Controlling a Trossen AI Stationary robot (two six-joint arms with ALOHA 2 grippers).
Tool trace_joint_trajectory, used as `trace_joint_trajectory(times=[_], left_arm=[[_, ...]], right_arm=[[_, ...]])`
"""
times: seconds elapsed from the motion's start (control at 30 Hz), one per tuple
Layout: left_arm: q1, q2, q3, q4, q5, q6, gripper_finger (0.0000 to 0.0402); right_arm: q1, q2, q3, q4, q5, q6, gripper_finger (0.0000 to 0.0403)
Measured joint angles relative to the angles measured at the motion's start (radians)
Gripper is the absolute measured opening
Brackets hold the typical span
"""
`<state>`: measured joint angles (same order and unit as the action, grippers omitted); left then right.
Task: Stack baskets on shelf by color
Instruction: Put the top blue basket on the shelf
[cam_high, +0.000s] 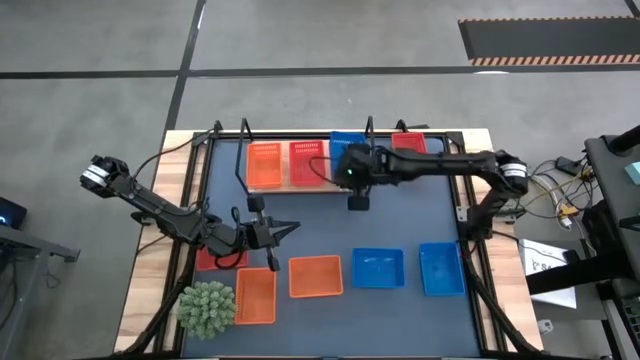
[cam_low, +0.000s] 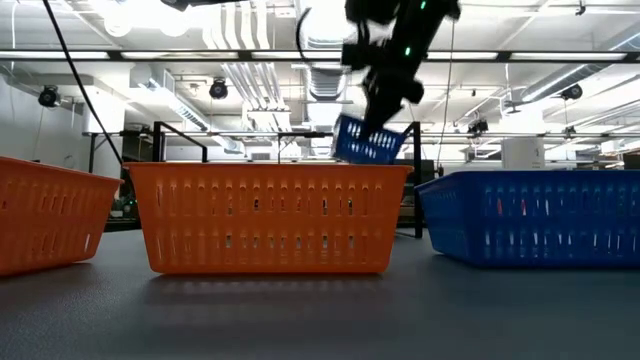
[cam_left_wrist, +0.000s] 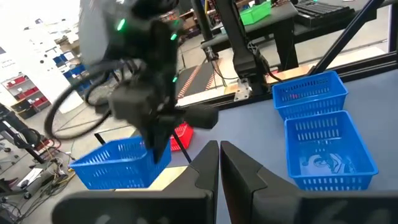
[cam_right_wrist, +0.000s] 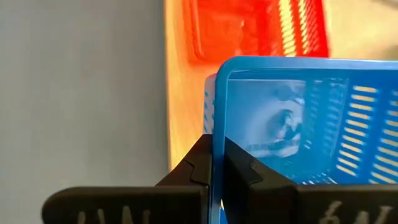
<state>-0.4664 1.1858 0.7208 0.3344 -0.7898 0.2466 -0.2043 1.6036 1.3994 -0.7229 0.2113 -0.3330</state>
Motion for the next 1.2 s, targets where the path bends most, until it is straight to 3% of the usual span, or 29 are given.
trace_joint_trajectory(times=[0.4, 0.73, 0.93, 1.2], left_arm=[[0.000, 0.000, 0.000, 0.001, 0.000, 0.000, 0.0000], [0.000, -0.001, 0.006, 0.002, 0.000, 0.001, 0.0000], [0.000, -0.001, 0.006, 0.002, 0.000, 0.001, 0.0000], [0.000, 0.019, 0.006, 0.094, 0.000, -0.004, 0.0000]], right_arm=[[-0.098, 0.123, 0.000, 0.000, -0.039, -0.041, 0.0014], [-0.098, 0.127, 0.000, 0.006, -0.038, -0.028, 0.0091], [-0.090, 0.061, 0.000, -0.016, -0.042, 0.020, 0.0133], [0.009, -0.169, -0.067, -0.045, -0.224, 0.130, 0.0134]])
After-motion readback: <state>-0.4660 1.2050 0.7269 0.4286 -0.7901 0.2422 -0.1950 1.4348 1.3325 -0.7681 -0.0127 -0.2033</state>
